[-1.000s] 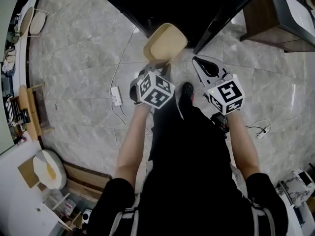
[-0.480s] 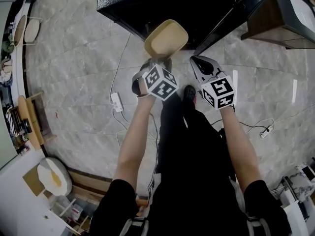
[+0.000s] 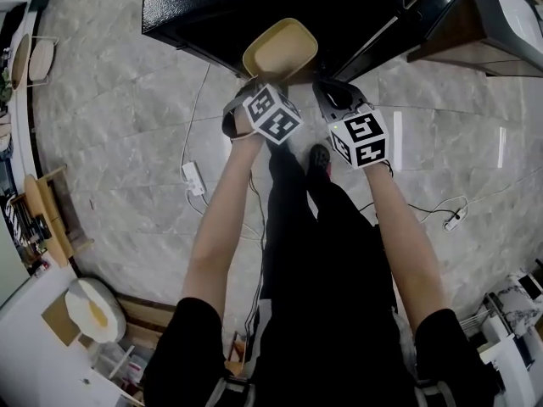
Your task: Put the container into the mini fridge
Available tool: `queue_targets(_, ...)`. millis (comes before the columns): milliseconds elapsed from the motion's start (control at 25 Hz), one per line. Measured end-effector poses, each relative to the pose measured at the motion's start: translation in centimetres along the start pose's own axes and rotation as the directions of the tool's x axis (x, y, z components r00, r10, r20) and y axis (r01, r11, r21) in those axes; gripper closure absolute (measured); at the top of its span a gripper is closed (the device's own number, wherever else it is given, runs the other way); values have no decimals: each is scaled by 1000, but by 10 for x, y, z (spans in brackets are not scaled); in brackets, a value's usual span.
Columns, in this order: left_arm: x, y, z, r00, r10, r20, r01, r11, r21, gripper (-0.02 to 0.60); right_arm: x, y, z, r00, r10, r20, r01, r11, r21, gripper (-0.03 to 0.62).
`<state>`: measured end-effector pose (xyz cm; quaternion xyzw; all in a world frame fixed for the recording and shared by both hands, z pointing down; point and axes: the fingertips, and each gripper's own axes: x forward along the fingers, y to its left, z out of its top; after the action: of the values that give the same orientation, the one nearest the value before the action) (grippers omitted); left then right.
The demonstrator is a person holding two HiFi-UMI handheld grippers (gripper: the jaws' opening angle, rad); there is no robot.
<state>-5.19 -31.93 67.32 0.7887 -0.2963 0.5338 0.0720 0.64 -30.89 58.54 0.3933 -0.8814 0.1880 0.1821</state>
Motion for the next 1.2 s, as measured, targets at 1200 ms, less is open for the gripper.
queue_targets(1200, 118, 110, 33, 967, 250, -58, -229, 942, 243, 543, 19, -34, 12, 996, -83, -42, 83, 997, -8, 576)
